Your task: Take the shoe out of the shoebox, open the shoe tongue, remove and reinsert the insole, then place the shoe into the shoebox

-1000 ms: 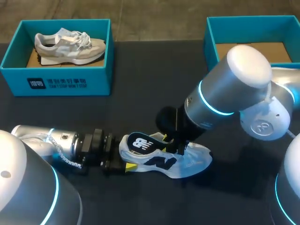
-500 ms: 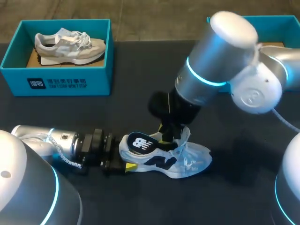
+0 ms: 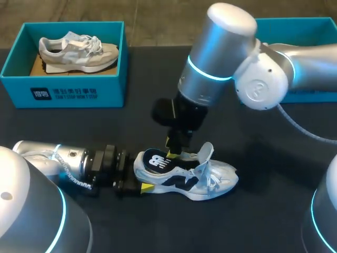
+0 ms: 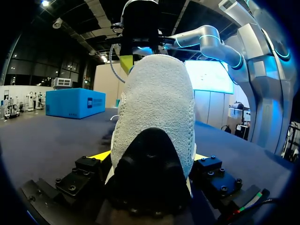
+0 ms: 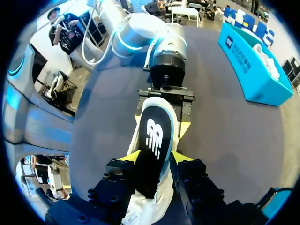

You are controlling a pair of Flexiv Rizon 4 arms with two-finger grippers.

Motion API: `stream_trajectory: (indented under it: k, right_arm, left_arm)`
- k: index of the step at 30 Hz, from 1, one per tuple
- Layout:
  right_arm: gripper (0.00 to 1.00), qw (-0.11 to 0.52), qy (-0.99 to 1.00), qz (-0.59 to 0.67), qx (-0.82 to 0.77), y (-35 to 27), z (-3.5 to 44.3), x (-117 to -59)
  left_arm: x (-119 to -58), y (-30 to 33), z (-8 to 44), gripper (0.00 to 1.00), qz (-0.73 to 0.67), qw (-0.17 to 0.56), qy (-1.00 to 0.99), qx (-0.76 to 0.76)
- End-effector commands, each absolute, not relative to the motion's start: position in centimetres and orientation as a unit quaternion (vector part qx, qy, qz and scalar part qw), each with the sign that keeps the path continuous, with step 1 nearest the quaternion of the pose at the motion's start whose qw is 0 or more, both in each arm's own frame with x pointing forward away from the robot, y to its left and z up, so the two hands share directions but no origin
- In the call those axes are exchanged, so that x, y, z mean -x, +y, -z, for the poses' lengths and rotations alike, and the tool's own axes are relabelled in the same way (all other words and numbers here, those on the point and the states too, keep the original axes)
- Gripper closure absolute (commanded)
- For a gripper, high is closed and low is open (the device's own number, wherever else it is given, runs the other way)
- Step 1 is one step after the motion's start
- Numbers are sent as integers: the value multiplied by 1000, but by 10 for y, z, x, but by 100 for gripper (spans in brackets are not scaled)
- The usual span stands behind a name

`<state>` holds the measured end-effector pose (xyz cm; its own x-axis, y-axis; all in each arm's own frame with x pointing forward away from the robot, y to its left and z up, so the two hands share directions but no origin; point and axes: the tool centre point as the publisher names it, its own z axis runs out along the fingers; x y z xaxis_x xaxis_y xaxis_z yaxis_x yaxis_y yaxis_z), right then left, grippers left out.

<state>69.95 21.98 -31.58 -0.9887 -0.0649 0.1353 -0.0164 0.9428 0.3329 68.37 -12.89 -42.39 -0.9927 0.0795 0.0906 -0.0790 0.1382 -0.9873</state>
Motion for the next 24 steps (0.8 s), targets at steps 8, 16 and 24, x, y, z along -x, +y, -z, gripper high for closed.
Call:
stream_trajectory:
  k: [8, 16, 24]
  right_arm:
    - [59, 114, -979, 166, -32, 231, 329, -712]
    - [89, 134, -976, 171, -32, 229, 336, -715]
    - [100, 128, -977, 168, -28, 221, 329, -713]
  left_arm:
    - [-685, -127, 427, 100, -657, 60, -752, 0]
    - [-685, -127, 427, 100, -657, 60, -752, 0]
    - [-685, -127, 427, 100, -657, 60, -752, 0]
